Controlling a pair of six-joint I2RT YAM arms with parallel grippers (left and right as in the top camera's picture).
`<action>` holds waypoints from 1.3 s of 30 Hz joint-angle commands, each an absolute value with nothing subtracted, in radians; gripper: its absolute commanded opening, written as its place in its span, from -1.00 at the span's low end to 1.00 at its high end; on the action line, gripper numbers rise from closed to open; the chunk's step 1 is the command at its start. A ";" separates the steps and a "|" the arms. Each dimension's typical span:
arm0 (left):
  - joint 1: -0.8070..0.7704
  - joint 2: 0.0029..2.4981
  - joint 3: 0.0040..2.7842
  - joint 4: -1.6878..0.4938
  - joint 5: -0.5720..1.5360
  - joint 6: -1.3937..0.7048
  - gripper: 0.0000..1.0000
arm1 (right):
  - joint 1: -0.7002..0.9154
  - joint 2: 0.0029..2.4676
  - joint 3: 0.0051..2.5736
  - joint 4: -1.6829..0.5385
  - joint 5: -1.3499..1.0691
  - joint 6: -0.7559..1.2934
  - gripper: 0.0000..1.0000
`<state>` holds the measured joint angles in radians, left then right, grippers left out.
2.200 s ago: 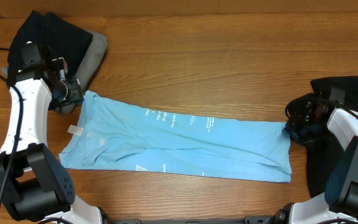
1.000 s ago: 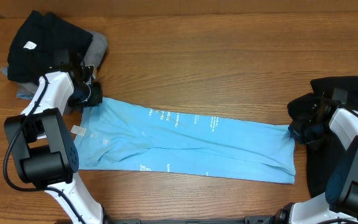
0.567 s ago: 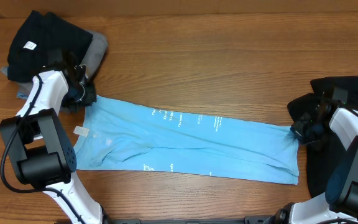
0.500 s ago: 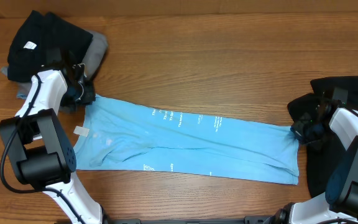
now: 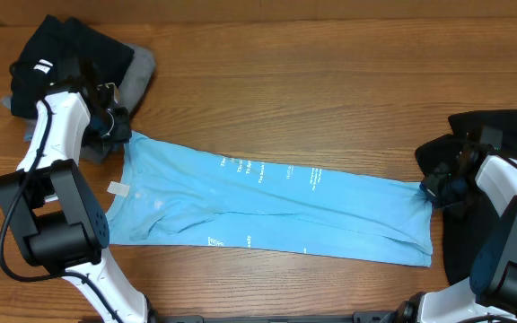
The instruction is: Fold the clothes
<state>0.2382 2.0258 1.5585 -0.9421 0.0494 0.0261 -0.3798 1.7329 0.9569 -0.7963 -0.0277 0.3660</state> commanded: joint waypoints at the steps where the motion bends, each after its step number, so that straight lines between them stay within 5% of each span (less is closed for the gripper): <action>1: 0.244 2.029 1.589 -0.986 0.081 0.026 -0.57 | -0.389 1.737 0.991 -0.810 -0.032 0.371 -0.74; 5: 0.244 2.019 1.637 -1.084 0.102 0.028 -0.53 | -0.392 1.720 1.057 -0.872 -0.030 0.370 -0.28; 15: 0.237 1.918 1.765 -1.310 0.136 0.029 -0.18 | -0.395 1.610 1.224 -1.052 -0.141 0.364 0.01; 23: 0.173 1.918 1.573 -1.264 0.150 0.042 -0.92 | -0.394 1.595 1.224 -1.050 -0.339 0.248 0.00; 31: 0.144 1.919 1.250 -0.930 0.139 0.021 -0.92 | -0.394 1.595 1.224 -1.054 -0.380 0.204 0.02; 36: 0.175 1.919 1.154 -0.873 -0.092 -0.142 -0.91 | -0.394 1.595 1.224 -1.066 -0.384 0.209 0.04; 39: 0.223 1.919 1.115 -0.862 -0.190 -0.251 -0.91 | -0.394 1.596 1.222 -1.074 -0.383 0.211 0.45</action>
